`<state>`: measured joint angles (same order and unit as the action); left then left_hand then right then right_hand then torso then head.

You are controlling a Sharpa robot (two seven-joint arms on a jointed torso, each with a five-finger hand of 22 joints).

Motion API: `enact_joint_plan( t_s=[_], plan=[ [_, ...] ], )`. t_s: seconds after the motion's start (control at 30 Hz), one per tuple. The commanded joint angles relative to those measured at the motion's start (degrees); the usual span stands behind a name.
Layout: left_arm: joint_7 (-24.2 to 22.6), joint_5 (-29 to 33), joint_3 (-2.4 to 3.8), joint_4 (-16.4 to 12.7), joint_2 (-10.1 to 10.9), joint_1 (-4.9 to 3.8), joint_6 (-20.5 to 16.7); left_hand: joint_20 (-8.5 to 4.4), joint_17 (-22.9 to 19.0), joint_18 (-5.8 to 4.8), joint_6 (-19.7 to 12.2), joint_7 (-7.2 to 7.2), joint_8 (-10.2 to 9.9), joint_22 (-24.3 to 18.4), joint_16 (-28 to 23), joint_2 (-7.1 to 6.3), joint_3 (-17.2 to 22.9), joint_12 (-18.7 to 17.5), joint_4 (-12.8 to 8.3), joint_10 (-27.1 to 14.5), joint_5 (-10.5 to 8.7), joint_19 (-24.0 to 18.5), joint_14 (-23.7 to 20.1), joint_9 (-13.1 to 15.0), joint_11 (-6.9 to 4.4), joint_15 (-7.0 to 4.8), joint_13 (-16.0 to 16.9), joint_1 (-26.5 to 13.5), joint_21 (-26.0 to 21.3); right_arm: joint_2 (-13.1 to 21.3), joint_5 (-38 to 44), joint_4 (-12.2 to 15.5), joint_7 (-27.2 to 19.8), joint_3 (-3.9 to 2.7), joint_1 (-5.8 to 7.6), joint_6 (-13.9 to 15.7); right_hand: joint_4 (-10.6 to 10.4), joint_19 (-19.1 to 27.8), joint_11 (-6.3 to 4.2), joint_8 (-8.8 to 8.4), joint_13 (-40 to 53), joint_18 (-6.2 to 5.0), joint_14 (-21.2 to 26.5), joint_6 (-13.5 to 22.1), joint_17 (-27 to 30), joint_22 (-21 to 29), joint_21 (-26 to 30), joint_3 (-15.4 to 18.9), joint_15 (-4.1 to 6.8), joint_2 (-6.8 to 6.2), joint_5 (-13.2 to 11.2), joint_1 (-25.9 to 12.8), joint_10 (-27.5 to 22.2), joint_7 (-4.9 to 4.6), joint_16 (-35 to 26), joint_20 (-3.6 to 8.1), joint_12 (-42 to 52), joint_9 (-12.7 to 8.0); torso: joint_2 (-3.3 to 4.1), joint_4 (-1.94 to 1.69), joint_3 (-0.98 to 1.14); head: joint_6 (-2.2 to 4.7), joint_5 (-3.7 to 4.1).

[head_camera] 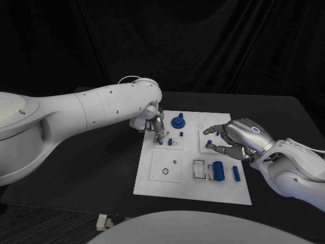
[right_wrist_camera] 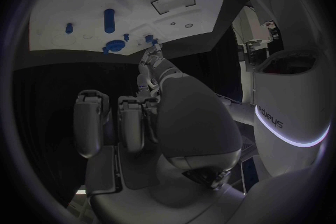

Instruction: Assemble the parts on the task board

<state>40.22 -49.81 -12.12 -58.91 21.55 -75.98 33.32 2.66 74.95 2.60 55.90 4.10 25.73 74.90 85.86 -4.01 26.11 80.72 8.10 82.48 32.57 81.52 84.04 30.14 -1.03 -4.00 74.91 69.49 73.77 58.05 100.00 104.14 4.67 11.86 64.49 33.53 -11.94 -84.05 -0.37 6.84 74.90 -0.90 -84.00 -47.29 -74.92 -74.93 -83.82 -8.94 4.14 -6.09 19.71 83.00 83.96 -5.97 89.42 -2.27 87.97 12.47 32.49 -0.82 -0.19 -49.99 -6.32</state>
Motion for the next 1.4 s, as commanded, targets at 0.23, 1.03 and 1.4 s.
enact_joint_plan(
  t_s=[0.23, 1.03, 1.4],
  plan=[
    [2.73, 0.36, -0.06, -0.48, -0.11, 0.56, 0.23, -0.14, 8.46, 1.08, 0.82, -0.89, 0.01, 10.23, 0.15, 0.57, 7.24, 0.02, -7.72, 0.41, 0.18, -0.34, 2.82, 0.07, 0.01, 0.07, 4.35, 0.12, -0.27, -0.12, 0.14, -0.07, 1.66, -0.03, -0.21, -0.85, -0.13, -2.48, 0.45, 0.06, 11.12, -0.81, -5.59, -0.33, -13.27, -12.78, 0.24, -0.29, -0.61, 0.17, 0.05, 0.66, 3.56, 0.05, -0.21, -0.54, -0.41, -0.16, 0.01, 0.00, 0.00, -0.01, -0.06],
    [2.26, 0.36, -0.06, 0.06, -0.44, 1.02, -0.16, -0.14, 8.40, 1.08, 0.84, -0.87, -0.27, 10.22, 0.11, 0.79, 7.39, -0.04, -8.06, 0.38, -0.24, -0.37, 2.79, 0.22, 0.04, 0.10, 4.30, -0.37, -0.32, -0.25, 0.13, -0.17, 2.16, -0.03, -0.29, -1.70, -0.14, -2.44, 0.52, -0.08, 10.43, -0.84, -5.57, -0.44, -13.18, -12.76, 0.35, -0.81, -0.66, 0.31, 1.05, 1.41, 3.16, -0.06, -0.25, -0.61, -0.89, -0.45, -0.02, 0.02, 0.00, -0.01, 0.08],
    [1.80, 0.36, -0.06, 0.27, -0.71, 1.15, 0.07, -0.13, 8.27, 1.10, 0.83, -0.86, -0.44, 10.18, 0.02, 0.93, 7.45, -0.07, -8.23, 0.37, -0.57, -0.42, 2.72, 0.29, 0.05, 0.11, 4.28, -0.61, -0.43, -0.23, 0.12, -0.22, 2.41, -0.03, -0.30, -1.94, -0.22, -2.38, 0.55, -0.11, 10.31, -0.87, -5.56, -0.47, -13.12, -12.71, 0.48, -0.99, -0.67, 0.52, 1.17, 1.52, 3.10, -0.09, -0.28, -0.63, -0.98, -0.52, 0.02, 0.01, 0.00, -0.01, 0.00]
  ],
)
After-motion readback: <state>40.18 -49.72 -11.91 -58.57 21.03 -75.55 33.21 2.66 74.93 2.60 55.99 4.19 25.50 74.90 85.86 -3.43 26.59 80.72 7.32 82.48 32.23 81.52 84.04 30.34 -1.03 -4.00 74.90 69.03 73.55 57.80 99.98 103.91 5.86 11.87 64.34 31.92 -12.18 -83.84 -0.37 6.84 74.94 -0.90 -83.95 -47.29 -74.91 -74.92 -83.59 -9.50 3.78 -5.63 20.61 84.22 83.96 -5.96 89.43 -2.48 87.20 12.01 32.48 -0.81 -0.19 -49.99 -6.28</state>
